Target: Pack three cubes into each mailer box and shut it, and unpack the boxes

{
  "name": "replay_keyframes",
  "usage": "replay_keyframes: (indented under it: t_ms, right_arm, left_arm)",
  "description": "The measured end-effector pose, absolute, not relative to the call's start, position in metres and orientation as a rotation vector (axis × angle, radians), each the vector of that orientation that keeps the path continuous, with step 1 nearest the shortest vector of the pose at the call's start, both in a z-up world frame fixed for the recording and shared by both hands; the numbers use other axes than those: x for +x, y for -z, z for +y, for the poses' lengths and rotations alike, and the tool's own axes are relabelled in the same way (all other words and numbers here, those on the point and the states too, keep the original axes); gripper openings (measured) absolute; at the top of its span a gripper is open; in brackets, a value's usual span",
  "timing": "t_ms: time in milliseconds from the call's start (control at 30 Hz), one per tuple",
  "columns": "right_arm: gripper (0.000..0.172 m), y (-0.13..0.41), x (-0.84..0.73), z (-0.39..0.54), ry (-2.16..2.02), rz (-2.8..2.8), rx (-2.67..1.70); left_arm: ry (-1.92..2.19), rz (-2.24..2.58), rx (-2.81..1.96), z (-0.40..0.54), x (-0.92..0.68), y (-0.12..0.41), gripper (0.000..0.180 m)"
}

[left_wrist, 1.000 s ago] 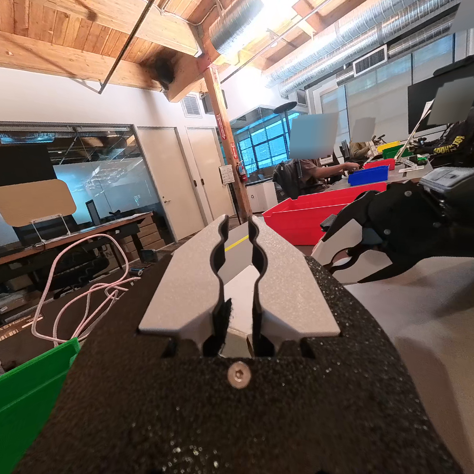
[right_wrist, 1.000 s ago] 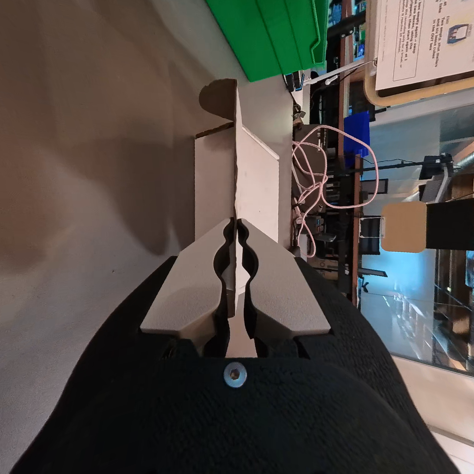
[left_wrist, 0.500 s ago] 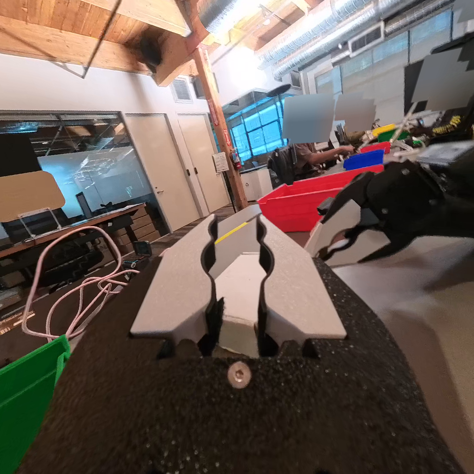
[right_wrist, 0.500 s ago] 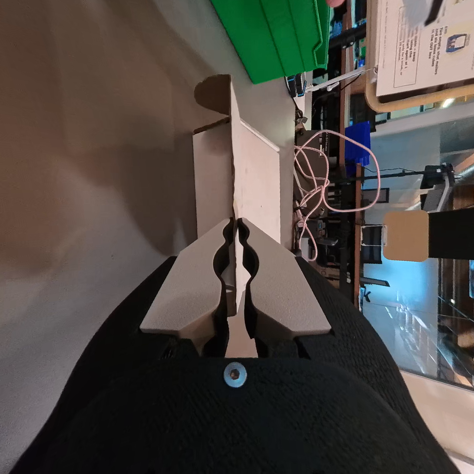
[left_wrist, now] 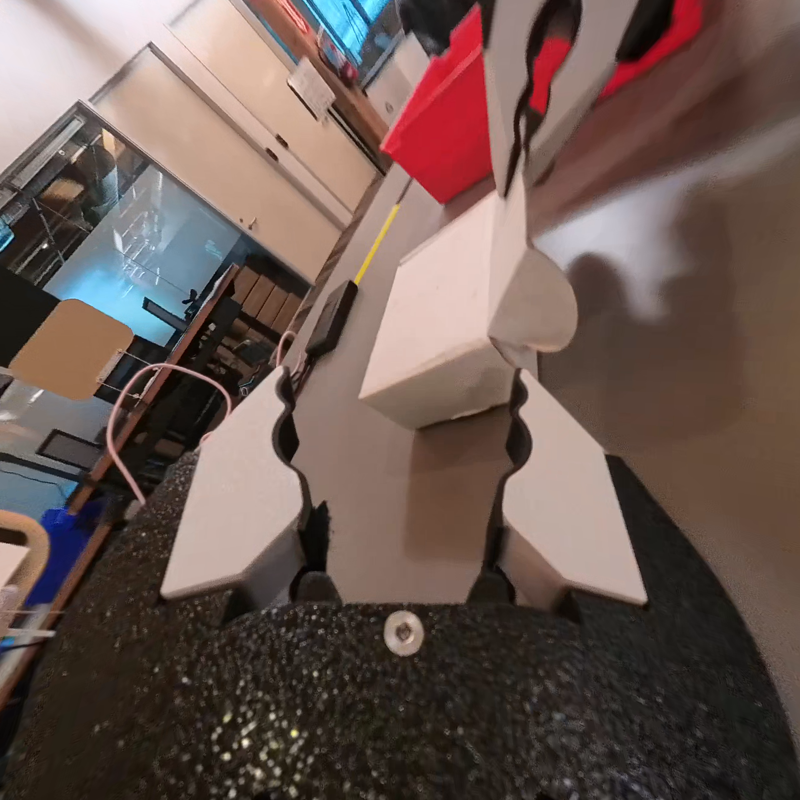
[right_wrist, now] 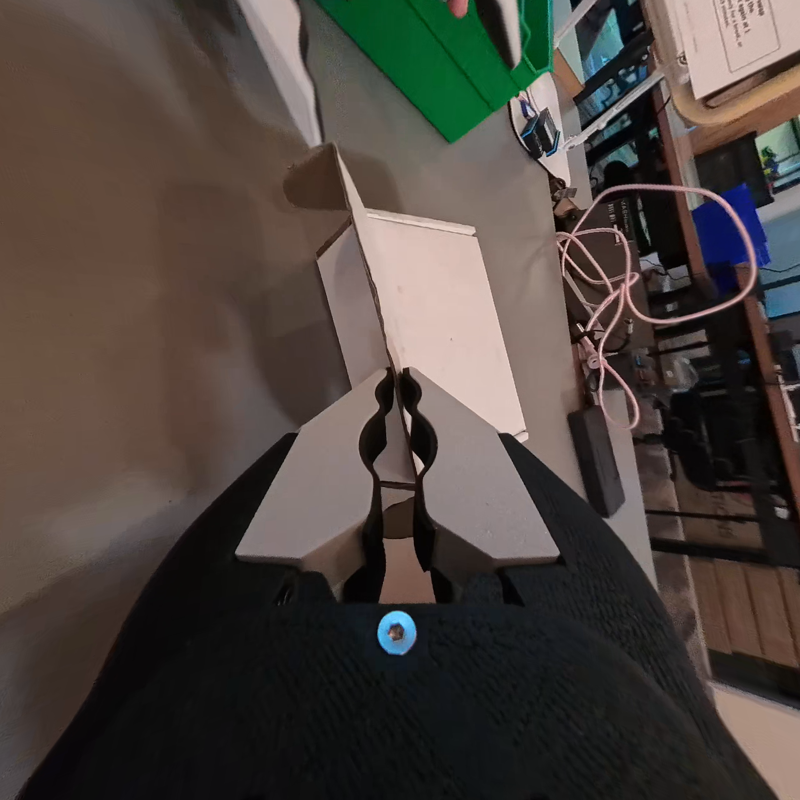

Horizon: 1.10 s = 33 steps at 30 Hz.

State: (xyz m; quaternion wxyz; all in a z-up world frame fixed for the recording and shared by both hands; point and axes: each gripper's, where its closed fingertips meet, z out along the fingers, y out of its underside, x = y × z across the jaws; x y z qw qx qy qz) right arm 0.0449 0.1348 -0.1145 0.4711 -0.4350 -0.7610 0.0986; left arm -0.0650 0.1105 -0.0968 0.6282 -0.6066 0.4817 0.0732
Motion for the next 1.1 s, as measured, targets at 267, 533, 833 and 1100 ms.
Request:
replay_keyframes:
  t_ms: [267,533,833,1100]
  right_arm:
    - [0.001,0.102,0.059,0.132,-0.486,-1.814,-1.117]
    - [0.001,0.096,0.065,0.119,-0.585,-1.844,-1.076]
    - [0.029,0.068,0.059,0.130,-0.534,-1.650,-1.012]
    - [0.039,0.012,0.077,0.169,-0.490,-1.192,-1.068]
  left_arm:
    - [-0.471,1.334,-1.293,0.126,-0.046,0.125,0.109]
    - [-0.617,1.429,-1.129,0.141,-0.020,0.134,0.097]
    - [-0.462,1.321,-1.245,0.141,-0.019,0.128,0.067]
    - [-0.096,0.911,-1.541,0.152,-0.037,0.110,0.065]
